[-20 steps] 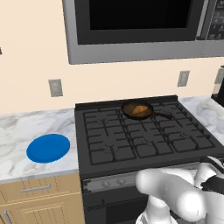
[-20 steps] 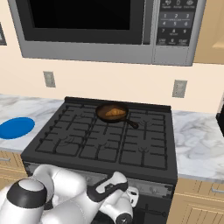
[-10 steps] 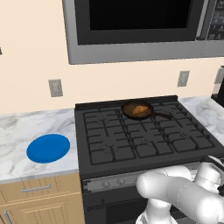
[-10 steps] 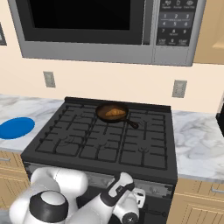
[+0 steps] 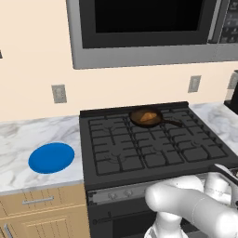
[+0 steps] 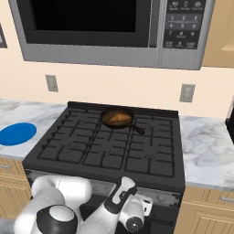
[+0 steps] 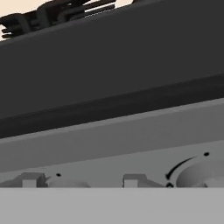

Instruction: Pick the croissant and place it on the pan. Then turn on the stove to warm the croissant.

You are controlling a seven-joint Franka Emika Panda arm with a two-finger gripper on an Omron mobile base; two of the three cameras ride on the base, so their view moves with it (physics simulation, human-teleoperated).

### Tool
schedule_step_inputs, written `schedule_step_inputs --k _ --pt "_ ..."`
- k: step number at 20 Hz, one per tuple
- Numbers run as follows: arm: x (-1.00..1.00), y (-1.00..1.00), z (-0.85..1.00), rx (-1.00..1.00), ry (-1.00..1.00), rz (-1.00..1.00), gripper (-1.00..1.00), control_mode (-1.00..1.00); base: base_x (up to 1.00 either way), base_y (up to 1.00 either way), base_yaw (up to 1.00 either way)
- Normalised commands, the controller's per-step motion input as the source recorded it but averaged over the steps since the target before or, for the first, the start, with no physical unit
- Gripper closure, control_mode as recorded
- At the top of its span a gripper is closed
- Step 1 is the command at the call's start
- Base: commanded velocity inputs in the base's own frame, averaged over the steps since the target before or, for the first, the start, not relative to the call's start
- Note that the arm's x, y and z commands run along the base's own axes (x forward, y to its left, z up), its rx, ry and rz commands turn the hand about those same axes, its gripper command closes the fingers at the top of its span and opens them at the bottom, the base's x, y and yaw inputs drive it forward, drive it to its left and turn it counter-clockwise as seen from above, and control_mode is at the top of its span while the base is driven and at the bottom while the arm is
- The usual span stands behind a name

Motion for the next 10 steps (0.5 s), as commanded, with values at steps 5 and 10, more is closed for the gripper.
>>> schedule_step_inputs --k 5,10 --pt "0.0 0.04 -0.66 -0.16 0.0 0.0 -1.0 -1.0 0.0 0.0 0.0" --pt "0.0 0.05 -0.67 -0.16 0.0 -0.03 -1.0 -1.0 0.0 0.0 0.0"
